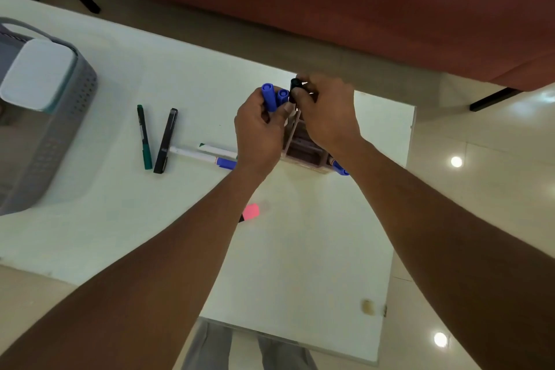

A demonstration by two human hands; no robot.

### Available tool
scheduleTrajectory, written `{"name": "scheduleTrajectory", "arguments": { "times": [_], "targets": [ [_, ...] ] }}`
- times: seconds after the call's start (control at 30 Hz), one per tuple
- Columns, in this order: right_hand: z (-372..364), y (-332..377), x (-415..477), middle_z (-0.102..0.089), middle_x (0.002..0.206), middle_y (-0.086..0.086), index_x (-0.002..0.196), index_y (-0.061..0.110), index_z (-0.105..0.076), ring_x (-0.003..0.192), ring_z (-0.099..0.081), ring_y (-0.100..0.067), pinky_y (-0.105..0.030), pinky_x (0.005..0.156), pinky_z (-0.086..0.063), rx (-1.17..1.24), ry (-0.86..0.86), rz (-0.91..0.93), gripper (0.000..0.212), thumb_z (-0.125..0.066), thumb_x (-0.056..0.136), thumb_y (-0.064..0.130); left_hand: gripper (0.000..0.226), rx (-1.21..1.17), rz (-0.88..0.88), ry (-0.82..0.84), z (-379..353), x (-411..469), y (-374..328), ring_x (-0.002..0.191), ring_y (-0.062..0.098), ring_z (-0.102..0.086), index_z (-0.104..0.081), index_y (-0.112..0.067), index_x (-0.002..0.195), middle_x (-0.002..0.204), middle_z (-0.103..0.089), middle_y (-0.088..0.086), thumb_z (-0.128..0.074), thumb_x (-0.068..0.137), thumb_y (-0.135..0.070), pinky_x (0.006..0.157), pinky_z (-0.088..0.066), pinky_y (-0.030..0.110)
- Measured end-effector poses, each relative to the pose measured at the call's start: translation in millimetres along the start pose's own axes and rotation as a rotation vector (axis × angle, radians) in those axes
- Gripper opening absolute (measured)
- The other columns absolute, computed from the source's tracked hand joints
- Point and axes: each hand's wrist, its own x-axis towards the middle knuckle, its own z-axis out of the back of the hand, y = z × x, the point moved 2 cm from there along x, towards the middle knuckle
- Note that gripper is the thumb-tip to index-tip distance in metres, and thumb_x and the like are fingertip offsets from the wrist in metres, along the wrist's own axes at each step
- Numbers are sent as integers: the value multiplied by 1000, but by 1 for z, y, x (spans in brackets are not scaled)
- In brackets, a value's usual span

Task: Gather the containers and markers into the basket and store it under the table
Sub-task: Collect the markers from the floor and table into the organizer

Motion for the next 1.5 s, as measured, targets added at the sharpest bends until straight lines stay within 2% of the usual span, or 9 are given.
{"name": "scheduleTrajectory", "arguments": {
  "times": [0.23,0.43,0.53,0.63,0.7,0.87,1.07,1.27,1.5],
  "targets": [
    [1,-18,-2,-66,121,-4,133,14,-56,94,-61,-11,-13,78,-39,-56,-4,-95,36,-51,98,11,38,116,15,9,-7,3,14,109,21,-62,-57,-8,124,119,-67,7,-68,89,-19,101,-48,35],
    [7,-11,-17,-60,133,-5,132,11,-57,121,-56,-16,-13,99,-35,-22,-108,-57,43,-47,93,-4,48,207,-16,61,-3,6,27,119,22,-59,-49,-5,133,128,-64,10,-62,93,-26,104,-46,42],
    [6,-1,-38,-66,123,-4,121,9,-63,103,-59,-8,1,88,-32,-20,-252,0,38,-48,89,-4,46,222,-31,75,2,5,31,118,18,-59,-50,-9,134,129,-63,4,-61,93,-26,102,-47,39],
    [-10,7,-68,-70,96,-4,100,9,-67,82,-62,-11,-15,81,-47,34,-306,79,25,-49,88,-5,44,270,-62,89,18,-4,38,116,13,-57,-50,-14,132,129,-61,-1,-59,93,-33,97,-46,29],
    [-30,10,-87,-67,85,0,90,11,-64,74,-60,-6,-17,74,-51,101,-262,76,21,-51,88,-6,38,321,-105,52,37,-14,48,110,11,-58,-55,-14,127,124,-63,-2,-58,95,-34,93,-47,27],
    [-93,28,-100,-71,105,-2,114,11,-66,94,-65,-13,-23,87,-53,155,18,21,31,-52,90,-2,11,365,-139,-135,102,-28,74,88,10,-60,-62,-14,102,95,-65,-7,-56,95,-19,80,-49,23],
    [-169,68,-80,-67,107,-10,124,12,-59,95,-63,-22,-35,84,-54,73,332,47,38,-51,90,-3,29,587,26,-312,180,-5,102,96,22,-60,-62,-5,110,106,-64,10,-51,85,5,83,-41,19],
    [-222,97,-58,-57,126,-5,126,12,-57,118,-46,-25,-38,88,-49,-378,437,475,42,-51,88,-3,62,851,-23,128,225,20,120,119,27,-50,-55,-12,132,138,-45,8,-52,77,17,98,-48,35],
    [-240,88,-38,-57,125,-2,129,14,-58,114,-44,-25,-33,87,-48,-522,467,635,39,-51,92,4,39,914,-115,372,246,54,128,91,17,-53,-64,-17,121,125,-45,2,-58,87,2,81,-47,27]
  ]
}}
